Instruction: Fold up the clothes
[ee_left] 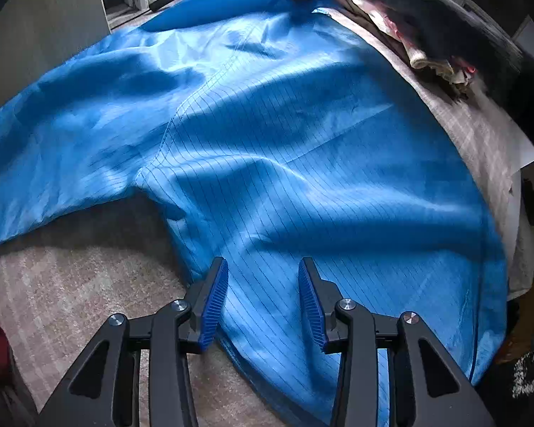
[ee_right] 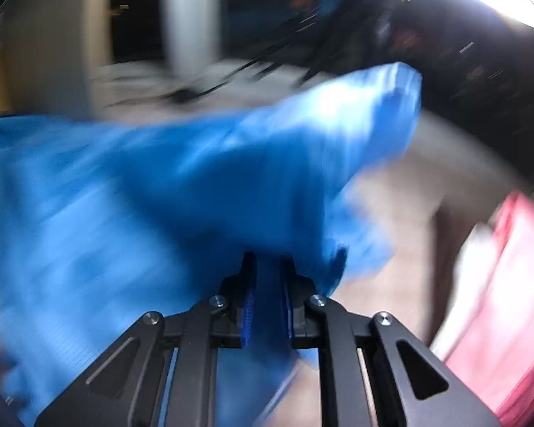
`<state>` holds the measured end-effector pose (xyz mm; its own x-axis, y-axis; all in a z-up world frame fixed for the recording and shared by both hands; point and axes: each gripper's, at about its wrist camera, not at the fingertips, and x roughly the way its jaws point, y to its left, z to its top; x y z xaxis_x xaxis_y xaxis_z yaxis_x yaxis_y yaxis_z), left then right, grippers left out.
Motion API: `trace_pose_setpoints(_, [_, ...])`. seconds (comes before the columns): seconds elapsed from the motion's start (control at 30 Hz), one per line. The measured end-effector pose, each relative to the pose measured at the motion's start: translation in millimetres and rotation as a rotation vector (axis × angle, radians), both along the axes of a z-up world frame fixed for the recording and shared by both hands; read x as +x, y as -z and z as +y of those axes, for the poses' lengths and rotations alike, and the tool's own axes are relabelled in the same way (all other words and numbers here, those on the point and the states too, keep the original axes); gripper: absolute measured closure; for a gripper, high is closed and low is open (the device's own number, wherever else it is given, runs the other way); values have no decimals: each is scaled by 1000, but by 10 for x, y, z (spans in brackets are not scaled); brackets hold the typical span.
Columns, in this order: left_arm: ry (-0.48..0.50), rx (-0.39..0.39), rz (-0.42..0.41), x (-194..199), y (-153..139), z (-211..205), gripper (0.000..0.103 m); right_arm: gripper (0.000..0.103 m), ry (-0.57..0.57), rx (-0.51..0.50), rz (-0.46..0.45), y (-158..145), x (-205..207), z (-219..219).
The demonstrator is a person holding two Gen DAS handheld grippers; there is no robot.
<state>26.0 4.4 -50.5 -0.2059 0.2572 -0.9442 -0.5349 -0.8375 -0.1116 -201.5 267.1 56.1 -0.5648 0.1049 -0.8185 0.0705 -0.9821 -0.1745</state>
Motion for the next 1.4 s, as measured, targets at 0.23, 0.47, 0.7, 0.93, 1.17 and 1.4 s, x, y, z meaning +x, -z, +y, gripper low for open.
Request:
trace_pose_setpoints(0.23, [-26,31,36,7,-263,21,60,89,-67,-143,43,-246,414,188])
trace_pose_setpoints(0.47, [-59,202,59,-652,-464,255,59,90,-293,-262,-129,92,1180,-130])
trace_pose_setpoints(0.7, [-79,-63,141,-1028,-72,416,59,92,-116,-168,-76,229,788,99])
trace_pose_setpoints(0.93, [-141,-89,150,-1004,-85,139,57,91,-289,-352,-114,93,1245,-241])
trace_pose_setpoints(1.17, [-306,15,111,-616,-541,-696,59,92,-196,-269,-84,106,1315,-243])
trace_pose_setpoints(1.4, [-252,61,85,43,-872,-1087,58,92,-375,-512,-110,-404,2310,-840])
